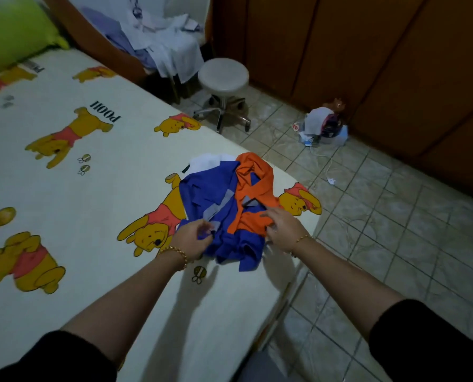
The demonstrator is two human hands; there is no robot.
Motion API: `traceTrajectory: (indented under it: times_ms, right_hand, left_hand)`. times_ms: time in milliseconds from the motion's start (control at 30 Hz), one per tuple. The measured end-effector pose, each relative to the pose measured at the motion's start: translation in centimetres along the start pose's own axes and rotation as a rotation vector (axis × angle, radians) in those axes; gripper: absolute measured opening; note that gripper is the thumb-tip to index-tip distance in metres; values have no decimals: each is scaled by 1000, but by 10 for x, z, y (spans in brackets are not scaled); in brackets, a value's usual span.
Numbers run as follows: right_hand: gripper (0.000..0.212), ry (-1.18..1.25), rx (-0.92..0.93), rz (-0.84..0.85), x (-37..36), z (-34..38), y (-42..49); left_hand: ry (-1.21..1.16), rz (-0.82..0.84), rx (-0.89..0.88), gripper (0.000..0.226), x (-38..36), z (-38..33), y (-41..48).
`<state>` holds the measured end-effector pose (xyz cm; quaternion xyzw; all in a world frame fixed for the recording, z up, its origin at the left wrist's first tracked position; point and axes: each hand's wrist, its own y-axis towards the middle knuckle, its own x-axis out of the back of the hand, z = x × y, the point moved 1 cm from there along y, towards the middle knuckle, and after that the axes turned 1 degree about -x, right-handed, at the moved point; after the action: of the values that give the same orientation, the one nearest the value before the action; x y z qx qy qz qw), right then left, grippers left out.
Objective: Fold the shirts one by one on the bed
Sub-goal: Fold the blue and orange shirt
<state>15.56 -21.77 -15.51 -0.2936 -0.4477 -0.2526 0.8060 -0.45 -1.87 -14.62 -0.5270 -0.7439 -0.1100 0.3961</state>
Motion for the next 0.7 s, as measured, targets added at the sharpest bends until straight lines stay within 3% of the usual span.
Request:
traceTrajectory:
  times_ms: [167, 267, 367, 433, 533, 600, 700]
  right_hand:
    - [62, -401, 87, 262, -14, -25, 60]
    - [85, -511, 81, 346, -27, -35, 84]
    - [87, -550, 57, 421, -41, -45, 97]
    - [71, -556, 73, 413, -48, -49, 100]
    - [37, -502, 131, 351, -51, -49, 101]
    - [27, -412, 128, 348, -47, -48, 101]
    - [15, -170, 31, 224, -31, -45, 94]
  left_hand:
    - [256, 154, 7, 68, -44, 8, 46]
    - [406, 255, 36, 102, -59, 8, 63]
    - [565, 351, 54, 117, -67, 12, 79]
    - [636, 421, 66, 114, -76, 19, 83]
    - [651, 425, 83, 85, -85, 29, 84]
    - [540, 360, 102, 65, -85, 28, 85]
    - [325, 250, 116, 54, -75, 20, 80]
